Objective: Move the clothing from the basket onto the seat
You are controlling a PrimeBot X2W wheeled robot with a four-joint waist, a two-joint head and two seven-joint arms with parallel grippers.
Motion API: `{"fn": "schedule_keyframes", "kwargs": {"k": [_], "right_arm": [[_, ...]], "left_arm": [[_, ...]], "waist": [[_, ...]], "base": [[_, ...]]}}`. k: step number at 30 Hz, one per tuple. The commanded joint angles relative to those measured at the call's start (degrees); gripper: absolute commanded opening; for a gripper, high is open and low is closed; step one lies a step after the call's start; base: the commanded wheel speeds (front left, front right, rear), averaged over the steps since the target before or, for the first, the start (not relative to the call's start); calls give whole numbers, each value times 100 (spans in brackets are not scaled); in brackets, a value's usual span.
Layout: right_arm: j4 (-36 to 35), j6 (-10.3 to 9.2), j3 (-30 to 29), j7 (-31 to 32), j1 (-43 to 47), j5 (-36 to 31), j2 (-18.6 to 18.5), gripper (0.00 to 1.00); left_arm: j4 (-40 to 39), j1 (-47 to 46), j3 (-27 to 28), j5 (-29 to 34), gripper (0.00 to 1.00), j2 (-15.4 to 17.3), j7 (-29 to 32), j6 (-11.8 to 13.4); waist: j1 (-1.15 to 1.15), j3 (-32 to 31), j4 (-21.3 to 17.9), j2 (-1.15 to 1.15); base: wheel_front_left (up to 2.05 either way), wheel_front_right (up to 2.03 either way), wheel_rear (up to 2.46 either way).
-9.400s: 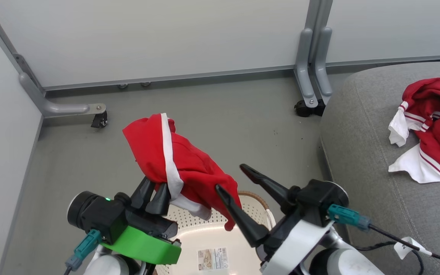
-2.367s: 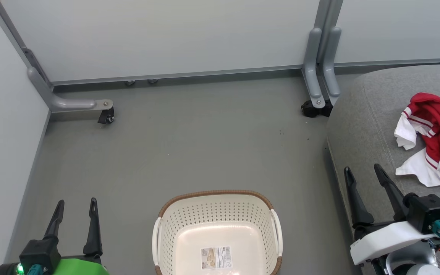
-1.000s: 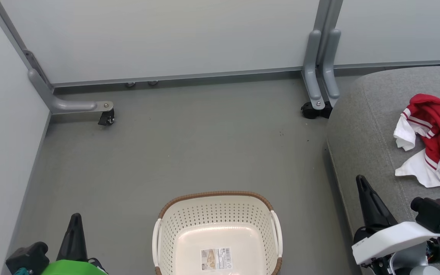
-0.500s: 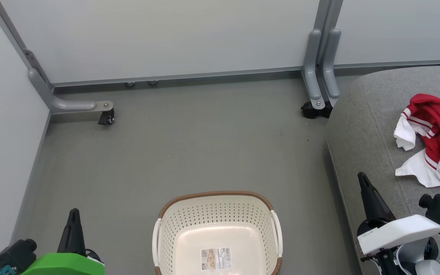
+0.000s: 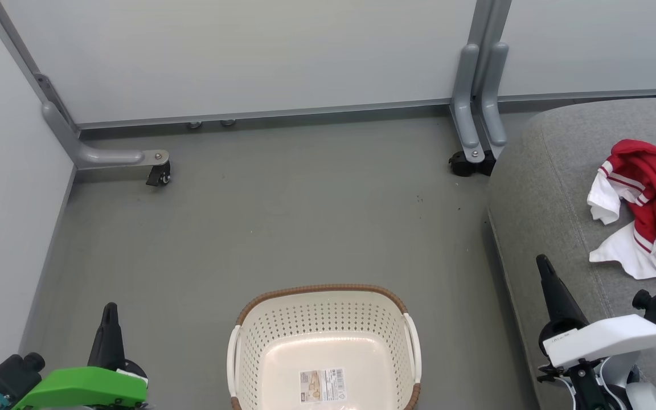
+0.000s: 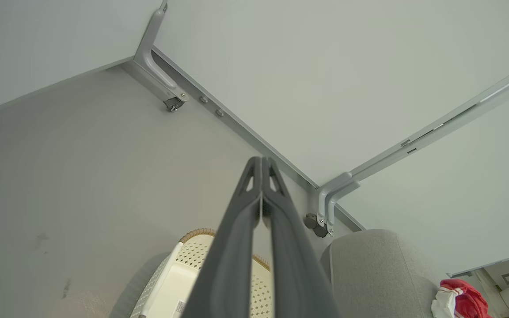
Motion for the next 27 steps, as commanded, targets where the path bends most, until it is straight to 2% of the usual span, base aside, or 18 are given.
{"fn": "schedule_keyframes", "kwargs": {"k": [1, 27], "right_arm": [[-12, 1, -28, 26, -164, 205, -42, 0], [415, 2, -156, 157, -408, 1846, -56, 0]], "left_arm": [[-82, -187, 36, -218, 0, 15, 43, -34], [-87, -379, 171, -1806, 0, -91, 465, -117]], "waist": [[0, 1, 0, 0], [0, 10, 3, 0]], "base": [[0, 0, 0], [0, 0, 0]]}}
